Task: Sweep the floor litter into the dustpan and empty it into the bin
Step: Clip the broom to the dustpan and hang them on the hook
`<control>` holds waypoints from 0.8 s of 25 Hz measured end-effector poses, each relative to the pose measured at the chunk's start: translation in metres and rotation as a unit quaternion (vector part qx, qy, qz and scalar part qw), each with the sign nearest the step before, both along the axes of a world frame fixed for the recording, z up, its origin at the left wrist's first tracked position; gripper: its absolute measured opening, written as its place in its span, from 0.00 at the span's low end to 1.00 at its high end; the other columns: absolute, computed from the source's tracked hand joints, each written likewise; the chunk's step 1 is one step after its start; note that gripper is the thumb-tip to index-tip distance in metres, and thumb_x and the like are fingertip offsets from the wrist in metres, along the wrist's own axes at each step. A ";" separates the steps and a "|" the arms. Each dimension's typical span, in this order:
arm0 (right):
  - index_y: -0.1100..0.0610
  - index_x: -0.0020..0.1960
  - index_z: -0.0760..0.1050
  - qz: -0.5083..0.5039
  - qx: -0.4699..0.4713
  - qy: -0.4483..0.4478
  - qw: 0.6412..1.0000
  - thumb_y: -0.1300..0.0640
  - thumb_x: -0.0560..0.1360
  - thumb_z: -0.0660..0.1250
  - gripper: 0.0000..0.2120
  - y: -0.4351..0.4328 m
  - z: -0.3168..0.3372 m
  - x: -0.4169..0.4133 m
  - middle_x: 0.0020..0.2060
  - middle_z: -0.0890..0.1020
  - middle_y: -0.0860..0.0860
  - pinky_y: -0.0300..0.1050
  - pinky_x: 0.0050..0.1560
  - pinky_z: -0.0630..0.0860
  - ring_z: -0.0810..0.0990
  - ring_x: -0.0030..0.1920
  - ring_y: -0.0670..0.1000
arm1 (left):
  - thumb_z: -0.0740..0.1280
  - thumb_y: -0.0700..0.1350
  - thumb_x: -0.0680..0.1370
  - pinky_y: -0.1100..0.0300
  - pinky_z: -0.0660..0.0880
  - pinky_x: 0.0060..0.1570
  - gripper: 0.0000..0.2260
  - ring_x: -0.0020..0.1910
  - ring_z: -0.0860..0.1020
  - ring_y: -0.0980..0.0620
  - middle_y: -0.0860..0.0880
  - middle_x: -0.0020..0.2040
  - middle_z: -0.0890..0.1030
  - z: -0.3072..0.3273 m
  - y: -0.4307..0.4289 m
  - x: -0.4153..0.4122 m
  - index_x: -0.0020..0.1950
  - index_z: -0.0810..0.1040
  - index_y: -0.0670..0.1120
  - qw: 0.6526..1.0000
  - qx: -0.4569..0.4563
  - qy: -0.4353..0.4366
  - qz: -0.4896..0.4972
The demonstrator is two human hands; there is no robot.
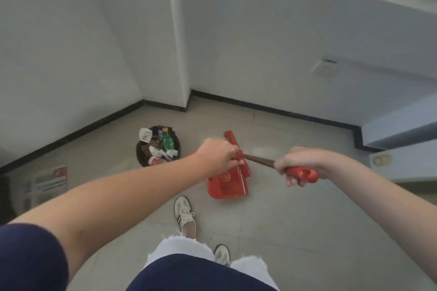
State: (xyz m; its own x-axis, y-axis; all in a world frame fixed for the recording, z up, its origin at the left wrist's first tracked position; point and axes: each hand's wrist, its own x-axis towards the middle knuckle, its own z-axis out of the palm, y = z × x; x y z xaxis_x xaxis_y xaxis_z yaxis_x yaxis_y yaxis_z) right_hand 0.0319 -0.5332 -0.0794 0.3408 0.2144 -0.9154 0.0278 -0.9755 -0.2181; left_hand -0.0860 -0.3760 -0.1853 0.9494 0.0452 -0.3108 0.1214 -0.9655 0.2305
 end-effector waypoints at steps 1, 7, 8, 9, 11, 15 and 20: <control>0.62 0.34 0.72 -0.003 0.003 0.009 1.000 0.64 0.72 0.64 0.08 0.016 0.001 0.000 0.20 0.76 0.54 0.32 0.20 0.68 0.73 0.16 0.47 | 0.59 0.62 0.79 0.56 0.70 0.41 0.19 0.54 0.81 0.44 0.48 0.56 0.82 -0.013 -0.001 0.007 0.58 0.77 0.49 1.000 -0.016 0.007 -0.014; 0.62 0.35 0.73 -0.039 -0.002 0.066 0.997 0.66 0.69 0.64 0.04 0.084 -0.025 0.007 0.24 0.74 0.55 0.39 0.24 0.75 0.69 0.16 0.48 | 0.59 0.62 0.79 0.52 0.77 0.53 0.25 0.61 0.79 0.48 0.51 0.65 0.79 -0.075 0.031 0.026 0.71 0.70 0.52 0.995 -0.071 0.063 -0.017; 0.61 0.37 0.73 -0.057 -0.001 0.081 0.995 0.65 0.69 0.64 0.03 0.089 -0.029 0.012 0.25 0.74 0.55 0.39 0.24 0.75 0.69 0.17 0.47 | 0.59 0.62 0.79 0.53 0.77 0.52 0.25 0.60 0.79 0.48 0.51 0.65 0.79 -0.079 0.036 0.025 0.73 0.67 0.53 0.994 -0.065 0.080 -0.029; 0.60 0.37 0.72 -0.078 -0.003 0.101 0.992 0.64 0.71 0.63 0.04 0.095 -0.032 0.017 0.25 0.74 0.53 0.38 0.25 0.75 0.69 0.17 0.46 | 0.59 0.61 0.79 0.54 0.77 0.50 0.25 0.59 0.79 0.47 0.52 0.65 0.79 -0.081 0.041 0.027 0.75 0.66 0.53 0.993 -0.063 0.087 -0.038; 0.57 0.37 0.70 -0.113 -0.005 0.143 0.983 0.63 0.72 0.61 0.06 0.105 -0.036 0.027 0.25 0.73 0.51 0.36 0.24 0.73 0.67 0.17 0.44 | 0.60 0.59 0.80 0.54 0.75 0.46 0.23 0.56 0.80 0.46 0.51 0.62 0.80 -0.083 0.054 0.034 0.74 0.66 0.55 0.995 -0.062 0.067 -0.051; 0.58 0.39 0.70 -0.074 -0.014 0.176 0.981 0.63 0.73 0.60 0.04 0.122 -0.043 0.030 0.23 0.72 0.51 0.34 0.22 0.71 0.66 0.16 0.44 | 0.60 0.54 0.81 0.57 0.68 0.42 0.12 0.53 0.81 0.46 0.51 0.55 0.83 -0.072 0.059 0.044 0.63 0.75 0.56 0.993 -0.092 0.063 -0.046; 0.58 0.39 0.68 -0.127 -0.018 0.232 0.964 0.64 0.72 0.58 0.04 0.131 -0.050 0.041 0.20 0.72 0.51 0.31 0.20 0.68 0.65 0.14 0.44 | 0.65 0.53 0.78 0.59 0.65 0.40 0.07 0.52 0.80 0.50 0.54 0.52 0.82 -0.070 0.062 0.054 0.54 0.76 0.53 0.991 -0.094 0.088 -0.028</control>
State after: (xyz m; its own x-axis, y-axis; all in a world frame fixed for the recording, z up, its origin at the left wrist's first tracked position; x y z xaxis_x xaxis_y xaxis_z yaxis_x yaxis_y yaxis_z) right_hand 0.0728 -0.4020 -0.1289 -0.0704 0.1438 -0.9871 -0.3047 -0.9453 -0.1160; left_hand -0.0324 -0.3139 -0.2549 0.8793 -0.0810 -0.4694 0.1227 -0.9137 0.3875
